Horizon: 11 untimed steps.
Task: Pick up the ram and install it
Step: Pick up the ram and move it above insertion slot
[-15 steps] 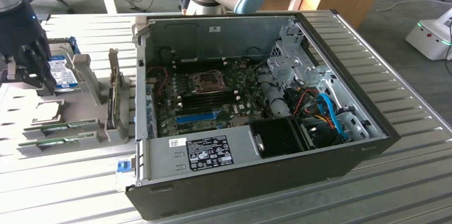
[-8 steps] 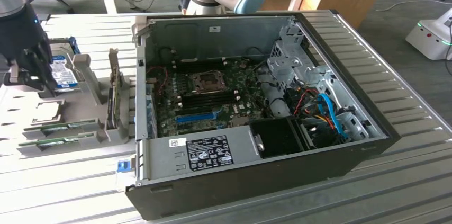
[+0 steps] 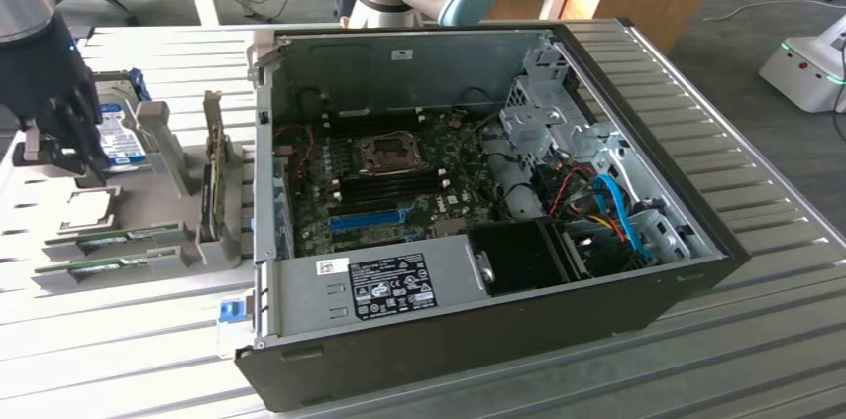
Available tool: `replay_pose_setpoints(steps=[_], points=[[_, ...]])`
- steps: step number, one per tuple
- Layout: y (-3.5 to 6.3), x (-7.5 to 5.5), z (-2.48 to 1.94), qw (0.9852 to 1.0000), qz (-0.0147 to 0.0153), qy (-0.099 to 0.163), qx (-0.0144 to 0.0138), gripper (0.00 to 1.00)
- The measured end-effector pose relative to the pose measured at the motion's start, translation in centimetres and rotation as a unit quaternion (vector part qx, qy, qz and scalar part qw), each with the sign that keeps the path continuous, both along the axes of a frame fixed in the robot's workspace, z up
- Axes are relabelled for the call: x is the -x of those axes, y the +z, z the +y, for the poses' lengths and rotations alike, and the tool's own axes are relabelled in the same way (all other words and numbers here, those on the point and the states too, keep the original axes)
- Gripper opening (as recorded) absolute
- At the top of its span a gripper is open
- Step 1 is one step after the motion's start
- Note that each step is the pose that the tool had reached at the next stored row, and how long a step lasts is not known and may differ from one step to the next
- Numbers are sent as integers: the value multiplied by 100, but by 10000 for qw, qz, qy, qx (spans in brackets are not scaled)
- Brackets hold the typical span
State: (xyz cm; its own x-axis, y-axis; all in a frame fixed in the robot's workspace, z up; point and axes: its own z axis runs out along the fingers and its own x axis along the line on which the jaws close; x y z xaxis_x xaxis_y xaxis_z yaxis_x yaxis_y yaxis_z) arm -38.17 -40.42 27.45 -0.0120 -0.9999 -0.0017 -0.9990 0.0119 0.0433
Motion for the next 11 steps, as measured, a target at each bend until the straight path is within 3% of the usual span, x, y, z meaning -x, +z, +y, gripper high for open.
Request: replay_pose_setpoints(steps=[11], points=[[-98,0,0,10000,0,0,0,31]])
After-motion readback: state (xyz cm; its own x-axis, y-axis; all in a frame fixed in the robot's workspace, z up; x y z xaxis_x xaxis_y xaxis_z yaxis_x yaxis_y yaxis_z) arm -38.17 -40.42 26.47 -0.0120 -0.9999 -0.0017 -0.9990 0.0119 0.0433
